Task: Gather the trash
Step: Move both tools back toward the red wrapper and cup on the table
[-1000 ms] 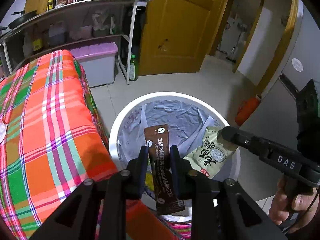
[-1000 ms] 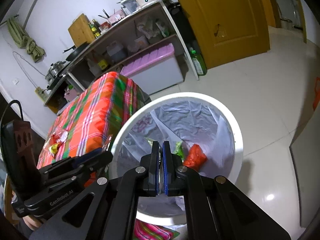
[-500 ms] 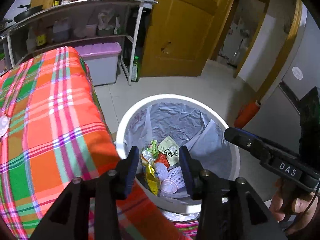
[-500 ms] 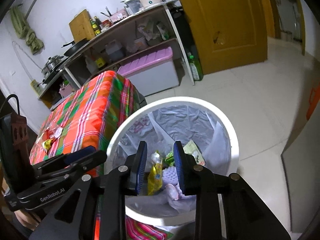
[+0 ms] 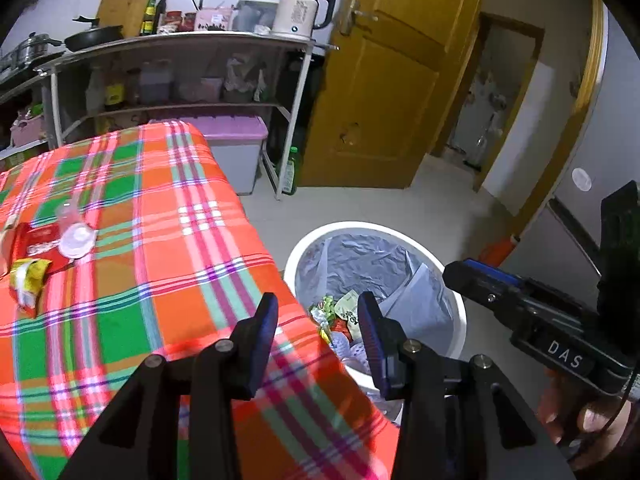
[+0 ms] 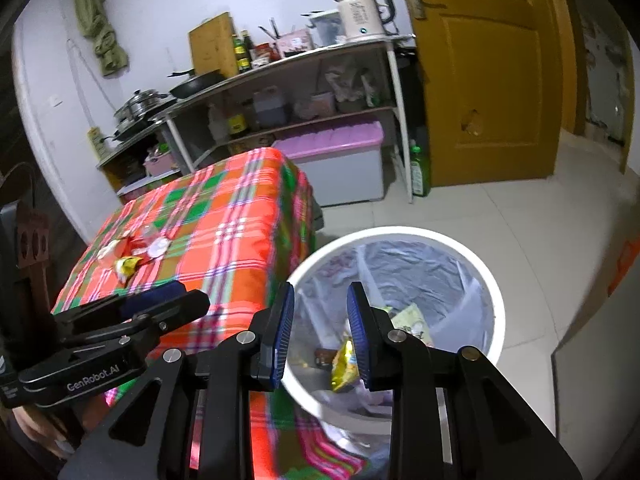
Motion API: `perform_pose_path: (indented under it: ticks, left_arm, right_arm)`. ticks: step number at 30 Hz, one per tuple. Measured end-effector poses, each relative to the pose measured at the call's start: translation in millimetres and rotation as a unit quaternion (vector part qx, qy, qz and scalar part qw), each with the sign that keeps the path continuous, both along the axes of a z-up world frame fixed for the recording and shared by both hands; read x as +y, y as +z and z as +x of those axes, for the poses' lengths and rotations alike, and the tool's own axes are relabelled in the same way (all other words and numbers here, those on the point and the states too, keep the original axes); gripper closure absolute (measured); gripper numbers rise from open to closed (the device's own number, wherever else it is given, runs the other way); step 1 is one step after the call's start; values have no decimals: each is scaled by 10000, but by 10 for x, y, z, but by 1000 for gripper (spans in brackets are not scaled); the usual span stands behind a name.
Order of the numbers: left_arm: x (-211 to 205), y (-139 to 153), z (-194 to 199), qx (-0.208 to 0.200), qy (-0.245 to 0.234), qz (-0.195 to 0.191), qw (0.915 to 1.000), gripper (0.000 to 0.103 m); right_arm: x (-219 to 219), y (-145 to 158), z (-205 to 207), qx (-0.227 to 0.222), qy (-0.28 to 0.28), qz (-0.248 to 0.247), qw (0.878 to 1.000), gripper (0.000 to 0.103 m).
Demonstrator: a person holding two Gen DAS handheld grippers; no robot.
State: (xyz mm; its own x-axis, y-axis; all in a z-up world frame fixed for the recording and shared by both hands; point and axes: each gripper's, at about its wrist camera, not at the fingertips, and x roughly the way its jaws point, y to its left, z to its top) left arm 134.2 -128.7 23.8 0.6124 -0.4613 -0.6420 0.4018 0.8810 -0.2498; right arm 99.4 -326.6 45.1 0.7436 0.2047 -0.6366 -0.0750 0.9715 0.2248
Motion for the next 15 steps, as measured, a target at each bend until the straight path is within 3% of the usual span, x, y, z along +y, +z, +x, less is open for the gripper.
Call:
perform_pose_path:
  ticks: [15]
  left_arm:
    - [514,148,-308,-263,378,-79,9989,60]
  right_arm:
    - [563,193,-185,-188,542,-194,9982,75]
